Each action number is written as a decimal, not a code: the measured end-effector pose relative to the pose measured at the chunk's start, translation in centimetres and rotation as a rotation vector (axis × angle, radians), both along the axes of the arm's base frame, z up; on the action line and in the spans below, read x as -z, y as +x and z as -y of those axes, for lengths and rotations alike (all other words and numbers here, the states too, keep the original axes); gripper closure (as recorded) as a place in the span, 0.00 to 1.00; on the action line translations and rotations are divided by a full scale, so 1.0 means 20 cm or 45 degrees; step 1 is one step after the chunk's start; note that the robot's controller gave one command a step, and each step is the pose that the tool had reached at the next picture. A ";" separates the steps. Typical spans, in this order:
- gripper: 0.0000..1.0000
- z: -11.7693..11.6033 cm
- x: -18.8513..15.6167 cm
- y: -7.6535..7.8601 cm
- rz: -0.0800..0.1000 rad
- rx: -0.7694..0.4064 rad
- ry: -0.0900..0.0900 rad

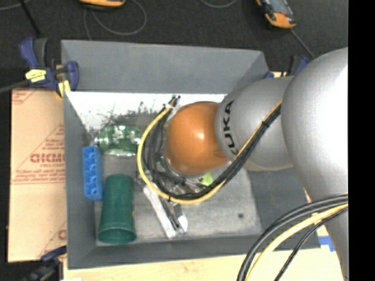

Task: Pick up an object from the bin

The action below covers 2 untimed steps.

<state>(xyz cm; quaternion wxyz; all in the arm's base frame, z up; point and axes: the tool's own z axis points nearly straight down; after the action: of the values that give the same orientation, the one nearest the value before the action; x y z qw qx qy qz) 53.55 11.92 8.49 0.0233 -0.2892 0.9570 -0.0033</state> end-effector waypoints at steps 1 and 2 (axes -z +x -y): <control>1.00 0.00 -0.01 0.00 -0.010 0.000 -0.001; 1.00 0.00 -0.05 0.00 -0.029 0.000 -0.002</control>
Offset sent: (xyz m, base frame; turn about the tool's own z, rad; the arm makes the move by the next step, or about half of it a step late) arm -0.0002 -0.0002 0.0206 0.0004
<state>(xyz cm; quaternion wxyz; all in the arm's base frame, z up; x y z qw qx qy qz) 53.48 12.02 9.45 0.0122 -0.2892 0.9572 -0.0008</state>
